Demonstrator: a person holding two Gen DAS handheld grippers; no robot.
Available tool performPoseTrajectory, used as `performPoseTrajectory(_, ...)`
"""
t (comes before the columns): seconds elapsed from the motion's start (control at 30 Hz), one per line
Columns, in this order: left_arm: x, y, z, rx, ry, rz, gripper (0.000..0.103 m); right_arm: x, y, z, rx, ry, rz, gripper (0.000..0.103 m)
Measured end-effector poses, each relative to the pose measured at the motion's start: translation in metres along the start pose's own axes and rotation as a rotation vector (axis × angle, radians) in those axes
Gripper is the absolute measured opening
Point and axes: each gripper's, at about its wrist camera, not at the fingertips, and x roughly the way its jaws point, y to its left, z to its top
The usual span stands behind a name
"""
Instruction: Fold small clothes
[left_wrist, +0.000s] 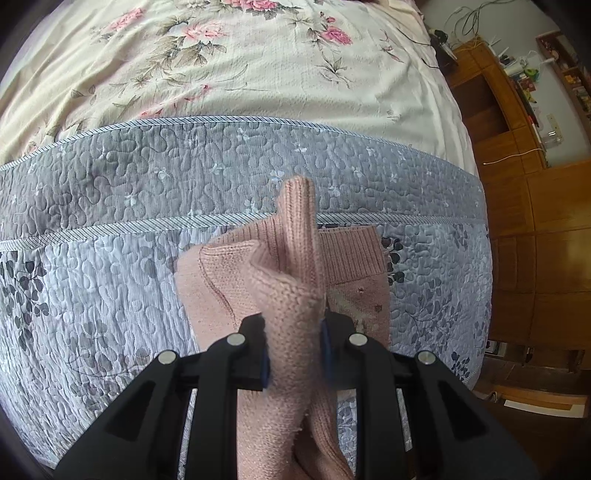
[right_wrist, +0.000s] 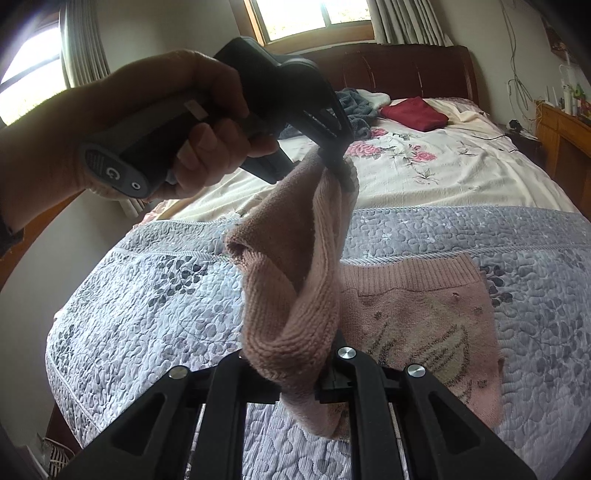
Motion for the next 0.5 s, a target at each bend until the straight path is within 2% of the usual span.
performPoseTrajectory(0.5, 0.047, -0.045, 0.000, 0.017, 0.007, 0.046, 0.019, -0.007, -0.051, -0.019, 0.085, 0.005, -0.014, 0.011)
